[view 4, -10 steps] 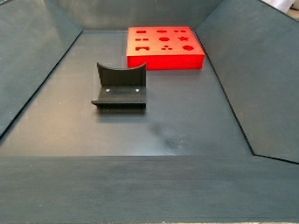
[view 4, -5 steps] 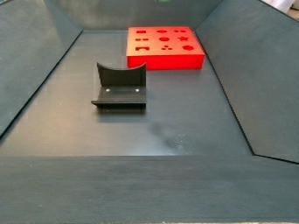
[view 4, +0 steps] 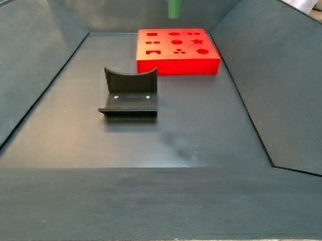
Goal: Pick up the round object. Move up. Place the round object on the fixture. Regrasp the round object. Move to above the board. Insert the round object.
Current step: Insert the round object.
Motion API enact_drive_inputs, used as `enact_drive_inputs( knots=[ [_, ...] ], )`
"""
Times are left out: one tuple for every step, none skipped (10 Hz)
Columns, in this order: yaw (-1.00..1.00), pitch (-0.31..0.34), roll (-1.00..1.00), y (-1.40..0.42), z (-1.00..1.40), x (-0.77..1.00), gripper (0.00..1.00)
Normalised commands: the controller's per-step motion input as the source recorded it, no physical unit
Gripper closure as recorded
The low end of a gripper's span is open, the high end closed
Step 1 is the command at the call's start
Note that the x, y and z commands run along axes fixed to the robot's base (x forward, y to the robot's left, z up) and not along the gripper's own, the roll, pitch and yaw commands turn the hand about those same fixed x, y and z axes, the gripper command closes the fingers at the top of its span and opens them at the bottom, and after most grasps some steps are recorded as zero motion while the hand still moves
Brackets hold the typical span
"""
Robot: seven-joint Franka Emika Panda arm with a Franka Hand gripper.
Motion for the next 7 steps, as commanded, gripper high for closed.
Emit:
enact_drive_inputs(
  knots=[
    [0.0, -0.109, 0.01, 0.0, -0.49, 0.15, 1.0],
    [0.0, -0.139, 0.02, 0.0, -0.52, 0.07, 1.0],
    [0.0, -0.137, 0.03, 0.0, -0.52, 0.07, 1.0],
    [-0.01, -0.044, 0.0, 0.12, -0.36, 0.07, 1.0],
    [-0.03, 0.0, -0.01, 0.34, -0.19, 0.0, 1.0],
    [-0.01, -0.017, 0.0, 0.23, -0.26, 0.0, 1.0],
    [0.0, -0.044, 0.02, 0.07, -0.28, 0.0, 1.0]
  ],
)
